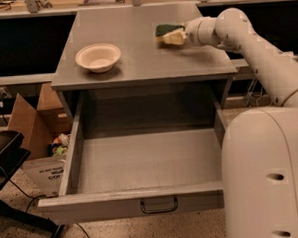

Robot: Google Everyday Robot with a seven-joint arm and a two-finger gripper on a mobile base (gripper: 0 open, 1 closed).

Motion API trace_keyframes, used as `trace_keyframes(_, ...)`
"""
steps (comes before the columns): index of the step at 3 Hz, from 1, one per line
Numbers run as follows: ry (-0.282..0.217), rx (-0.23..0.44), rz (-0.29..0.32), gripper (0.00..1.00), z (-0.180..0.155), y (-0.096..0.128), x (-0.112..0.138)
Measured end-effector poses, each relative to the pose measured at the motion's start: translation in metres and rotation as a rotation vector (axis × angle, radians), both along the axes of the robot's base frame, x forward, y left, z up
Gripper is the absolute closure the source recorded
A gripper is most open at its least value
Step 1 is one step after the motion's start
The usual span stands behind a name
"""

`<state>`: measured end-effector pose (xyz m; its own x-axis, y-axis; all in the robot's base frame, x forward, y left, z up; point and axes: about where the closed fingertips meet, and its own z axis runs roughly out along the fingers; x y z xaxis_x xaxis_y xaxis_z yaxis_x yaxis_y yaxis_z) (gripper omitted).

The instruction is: Place sponge into top drawer

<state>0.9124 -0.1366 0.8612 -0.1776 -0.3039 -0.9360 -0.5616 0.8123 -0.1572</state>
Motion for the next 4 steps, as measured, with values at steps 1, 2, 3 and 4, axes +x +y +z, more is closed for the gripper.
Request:
trace_keyframes(1,-0.093,-0.084,0.015,1.00,0.048,-0.027,-0.046)
trace_keyframes(2,-0.082,-0.148,0.035,1.00,0.062,-0.052,-0.115)
trace_keyframes(3,0.030,-0.149,0.073,1.00,0.004,-0.075,-0.183)
trace_keyframes(4,0.063,-0.141,0.079,1.00,-0.023,-0.091,-0.236)
